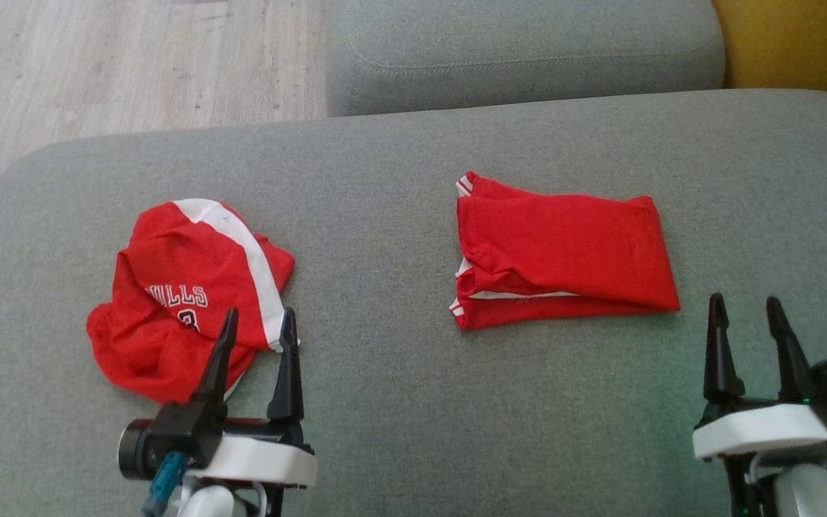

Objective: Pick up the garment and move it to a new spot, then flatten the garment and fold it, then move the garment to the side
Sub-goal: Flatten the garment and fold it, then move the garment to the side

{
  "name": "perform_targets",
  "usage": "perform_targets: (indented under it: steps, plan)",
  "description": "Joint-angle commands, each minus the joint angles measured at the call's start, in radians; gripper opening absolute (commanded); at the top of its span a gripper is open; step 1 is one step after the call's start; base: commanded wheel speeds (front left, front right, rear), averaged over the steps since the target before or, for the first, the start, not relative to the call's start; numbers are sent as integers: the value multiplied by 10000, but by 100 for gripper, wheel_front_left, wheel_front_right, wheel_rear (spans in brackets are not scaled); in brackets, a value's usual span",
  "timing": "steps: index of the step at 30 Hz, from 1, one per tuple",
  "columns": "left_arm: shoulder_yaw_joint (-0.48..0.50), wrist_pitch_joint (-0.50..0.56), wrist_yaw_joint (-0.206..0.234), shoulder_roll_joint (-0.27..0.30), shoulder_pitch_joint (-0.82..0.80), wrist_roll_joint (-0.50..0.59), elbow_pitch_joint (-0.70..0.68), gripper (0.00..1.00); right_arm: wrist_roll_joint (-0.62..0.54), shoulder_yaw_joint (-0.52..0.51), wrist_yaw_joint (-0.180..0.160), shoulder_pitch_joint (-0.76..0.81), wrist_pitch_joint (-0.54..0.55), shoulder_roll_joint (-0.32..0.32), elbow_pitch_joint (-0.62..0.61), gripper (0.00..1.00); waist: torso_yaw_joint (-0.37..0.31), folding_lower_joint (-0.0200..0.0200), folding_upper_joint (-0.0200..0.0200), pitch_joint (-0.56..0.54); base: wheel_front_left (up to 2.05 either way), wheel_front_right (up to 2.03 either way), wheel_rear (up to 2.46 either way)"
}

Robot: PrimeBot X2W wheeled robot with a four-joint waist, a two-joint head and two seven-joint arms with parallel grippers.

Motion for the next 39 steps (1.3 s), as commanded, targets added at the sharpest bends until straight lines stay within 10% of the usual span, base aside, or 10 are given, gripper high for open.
perform_targets:
  steps: [1, 22, 39]
  plan:
    - [413, -79, -18, -29, -284, 78, -361, 100, 70, 303, -7, -294, -106, -48, -441, 100, -13, 1, 0, 8, 0, 0, 0]
    - [118, -79, -63, -35, -804, 125, -381, 100, -47, 414, -7, -1244, 290, -46, 221, 100, 221, 1, 0, 618, 0, 0, 0]
    - [-145, -80, -301, -35, -1931, 190, -341, 100, -514, -1412, -7, -4786, 1423, -45, 4591, 100, 1037, 1, 0, 2498, 0, 0, 0]
